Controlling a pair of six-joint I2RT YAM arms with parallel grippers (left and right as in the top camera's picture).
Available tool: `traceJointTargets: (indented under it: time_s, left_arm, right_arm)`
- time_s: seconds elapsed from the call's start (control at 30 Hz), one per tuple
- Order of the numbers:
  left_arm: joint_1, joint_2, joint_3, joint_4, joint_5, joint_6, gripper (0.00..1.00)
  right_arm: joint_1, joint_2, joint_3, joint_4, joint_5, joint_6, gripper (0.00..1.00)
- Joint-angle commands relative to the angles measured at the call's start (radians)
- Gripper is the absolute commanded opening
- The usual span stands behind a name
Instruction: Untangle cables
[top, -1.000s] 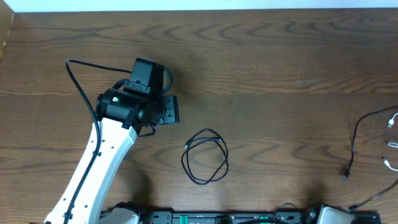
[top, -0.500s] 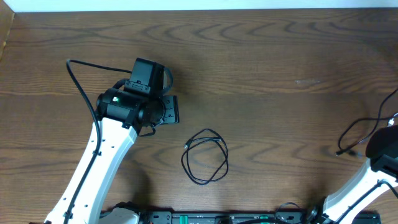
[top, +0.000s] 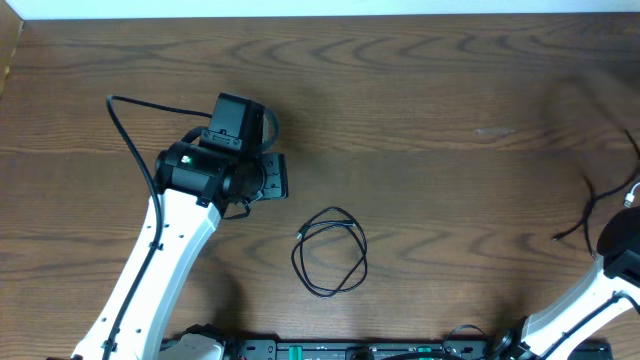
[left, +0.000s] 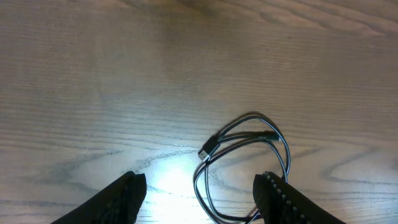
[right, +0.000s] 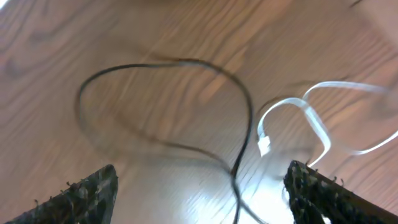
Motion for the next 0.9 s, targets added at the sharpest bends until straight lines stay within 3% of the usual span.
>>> traceJointTargets:
  time_s: [0.0, 0.23, 0.47, 0.63, 0.87]
  left_arm:
    - [0.004, 0.0, -0.004, -0.003, -0.01, 0.002, 0.61]
    - [0.004, 0.0, -0.004, -0.003, -0.01, 0.002, 0.61]
    - [0.004, 0.0, -0.025, -0.005, -0.01, 0.002, 0.62]
    - [0.004, 0.0, -0.142, 0.002, -0.009, -0.002, 0.62]
    - [0.004, 0.0, -0.367, 0.127, 0.127, -0.002, 0.62]
  right_arm:
    - [0.055, -0.005, 0.007, -0.076, -0.105, -0.072, 0.89]
    - [0.165, -0.005, 0.007, -0.264, -0.3, -0.257, 0.89]
    - [0.335, -0.025, -0.078, -0.293, -0.225, -0.225, 0.91]
    - [0.34, -0.218, -0.309, -0.293, -0.221, -0.208, 0.99]
    - [0.354, -0.403, -0.425, -0.285, -0.314, -0.208, 0.99]
